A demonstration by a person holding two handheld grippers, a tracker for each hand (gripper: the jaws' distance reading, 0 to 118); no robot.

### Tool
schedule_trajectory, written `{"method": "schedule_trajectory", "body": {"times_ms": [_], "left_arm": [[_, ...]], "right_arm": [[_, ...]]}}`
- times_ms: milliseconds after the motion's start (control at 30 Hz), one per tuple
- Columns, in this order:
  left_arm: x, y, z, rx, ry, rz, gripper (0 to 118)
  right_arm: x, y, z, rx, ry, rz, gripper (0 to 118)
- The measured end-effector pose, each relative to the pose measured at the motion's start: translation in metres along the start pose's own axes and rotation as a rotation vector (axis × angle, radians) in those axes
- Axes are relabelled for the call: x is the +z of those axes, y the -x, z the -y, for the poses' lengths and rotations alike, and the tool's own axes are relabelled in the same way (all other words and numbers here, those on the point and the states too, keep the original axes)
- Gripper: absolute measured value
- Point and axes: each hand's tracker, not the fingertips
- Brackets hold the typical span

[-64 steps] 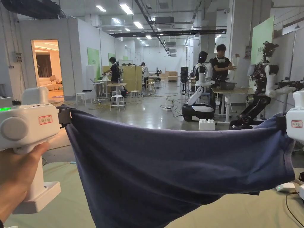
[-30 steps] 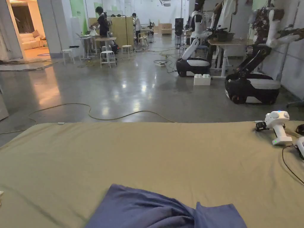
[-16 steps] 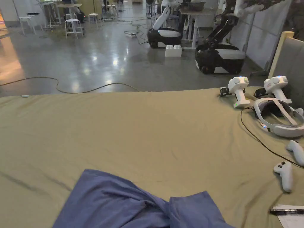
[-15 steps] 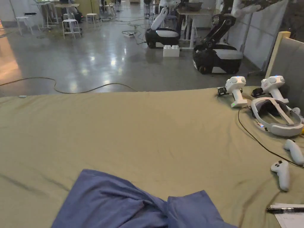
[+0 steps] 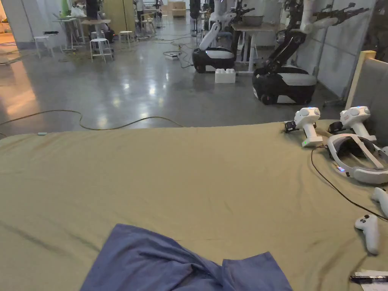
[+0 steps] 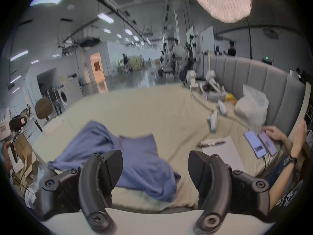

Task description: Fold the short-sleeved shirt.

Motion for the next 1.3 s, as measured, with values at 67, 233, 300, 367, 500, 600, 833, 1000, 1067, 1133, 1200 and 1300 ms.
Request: {"method": "schedule_trajectory", "body": {"times_ms": [67, 233, 300, 367, 500, 600, 833, 1000, 1067, 1133, 1200, 1300], "left_arm": [[0.018, -0.019, -0.014, -0.068, -0.083, -0.009, 101], [0.045, -0.048, -0.032, -0.108, -0.154, 0.009, 49], [0.05, -0.05, -0.037, -0.077, -0.156, 0.035, 38], [0.056, -0.055, -0.04, -0.104, -0.185, -0.002, 0], [0.059, -0.053, -0.045, -0.102, -0.179, 0.046, 0], [0.054, -0.049, -0.046, -0.106, -0.16, 0.048, 0], [0.03, -0.041, -0.046, -0.053, -0.09, 0.092, 0], [-0.033, -0.031, -0.034, 0.038, 0.044, 0.217, 29], [-0.079, -0.027, -0.022, 0.079, 0.128, 0.257, 63], [-0.129, -0.025, -0.012, 0.086, 0.219, 0.247, 85], [-0.181, -0.022, -0.003, 0.083, 0.303, 0.254, 85], [-0.267, -0.017, 0.008, 0.09, 0.414, 0.219, 85]], "right_arm": [[0.019, 0.022, -0.018, 0.011, -0.078, -0.025, 84], [0.043, 0.055, -0.04, 0.074, -0.18, -0.032, 35], [0.048, 0.064, -0.043, 0.091, -0.191, -0.041, 29], [0.051, 0.07, -0.044, 0.118, -0.221, -0.024, 4], [0.057, 0.073, -0.048, 0.147, -0.24, -0.023, 0], [0.054, 0.075, -0.051, 0.153, -0.233, -0.025, 0], [0.042, 0.062, -0.046, 0.068, -0.18, -0.026, 0], [0.031, 0.055, -0.036, 0.028, -0.122, -0.043, 0], [0.025, 0.054, -0.032, 0.022, -0.096, -0.036, 0], [0.02, 0.051, -0.029, 0.024, -0.068, -0.032, 0], [0.013, 0.048, -0.025, 0.016, -0.046, -0.022, 0], [0.002, 0.042, -0.02, -0.013, -0.005, -0.004, 0]]}}
